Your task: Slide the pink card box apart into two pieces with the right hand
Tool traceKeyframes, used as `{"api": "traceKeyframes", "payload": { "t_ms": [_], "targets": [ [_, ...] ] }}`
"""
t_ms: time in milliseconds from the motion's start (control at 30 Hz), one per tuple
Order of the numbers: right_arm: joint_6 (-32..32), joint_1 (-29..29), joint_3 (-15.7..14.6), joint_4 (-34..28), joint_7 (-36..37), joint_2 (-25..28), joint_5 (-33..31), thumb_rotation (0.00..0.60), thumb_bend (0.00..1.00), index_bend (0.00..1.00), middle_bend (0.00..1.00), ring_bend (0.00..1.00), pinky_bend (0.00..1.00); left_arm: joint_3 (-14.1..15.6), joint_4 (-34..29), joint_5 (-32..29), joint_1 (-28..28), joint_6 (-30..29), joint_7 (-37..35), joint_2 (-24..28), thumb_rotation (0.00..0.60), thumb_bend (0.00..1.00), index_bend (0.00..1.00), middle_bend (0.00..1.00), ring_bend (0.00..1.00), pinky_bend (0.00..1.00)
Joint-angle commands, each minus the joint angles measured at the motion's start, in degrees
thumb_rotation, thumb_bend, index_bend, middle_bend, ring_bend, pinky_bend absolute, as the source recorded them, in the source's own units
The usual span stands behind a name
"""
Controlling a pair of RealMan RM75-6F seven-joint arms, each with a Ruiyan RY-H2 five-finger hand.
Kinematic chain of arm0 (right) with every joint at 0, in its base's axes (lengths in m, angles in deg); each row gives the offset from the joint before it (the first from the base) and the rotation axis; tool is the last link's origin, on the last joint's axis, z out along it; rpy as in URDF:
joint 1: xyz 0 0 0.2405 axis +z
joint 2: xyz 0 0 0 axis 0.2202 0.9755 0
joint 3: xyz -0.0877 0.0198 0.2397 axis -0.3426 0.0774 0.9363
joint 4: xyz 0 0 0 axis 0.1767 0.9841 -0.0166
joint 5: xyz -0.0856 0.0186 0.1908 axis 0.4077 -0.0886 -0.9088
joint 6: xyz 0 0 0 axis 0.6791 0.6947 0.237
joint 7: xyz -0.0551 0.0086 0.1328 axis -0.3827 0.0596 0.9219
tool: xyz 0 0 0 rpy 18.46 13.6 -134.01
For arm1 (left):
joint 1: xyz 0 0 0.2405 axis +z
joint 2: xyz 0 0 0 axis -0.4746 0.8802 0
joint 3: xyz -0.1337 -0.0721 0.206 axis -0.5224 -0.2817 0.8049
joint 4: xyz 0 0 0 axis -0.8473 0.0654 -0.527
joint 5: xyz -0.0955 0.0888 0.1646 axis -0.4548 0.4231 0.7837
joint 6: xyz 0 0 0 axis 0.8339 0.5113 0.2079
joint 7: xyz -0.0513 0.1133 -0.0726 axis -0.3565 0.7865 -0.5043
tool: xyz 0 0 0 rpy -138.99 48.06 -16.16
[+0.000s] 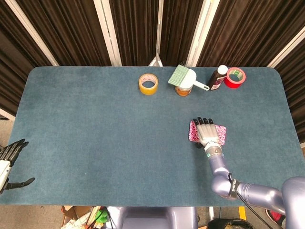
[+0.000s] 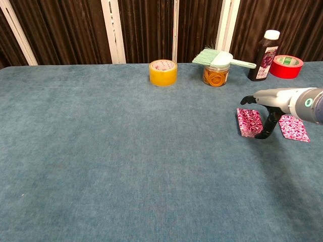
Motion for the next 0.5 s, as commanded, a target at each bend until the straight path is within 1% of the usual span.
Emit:
{"api": "traceKeyframes", "payload": {
  "t_ms": [33,500],
  "targets": [
    [-0.36,0.33,-0.24,0.7,-0.3,-0.35,-0.68,0.6,0.3,0.0,0.0,0.0,0.0,0.03,-0.01,-0.02,-0.02,0.1,0.03,0.01,0.6,0.0,0.0,0.0,0.0,0.0],
    [-1.18,0.82,-0.65,2.99,0.08,-0.81,-1.8,0.6,0.3,0.0,0.0,0.0,0.0,0.09,-0.21,-0.01,-0.07,0.32,0.67,-0.11,0.6,0.0,0.0,0.0,0.0,0.0]
  ]
}}
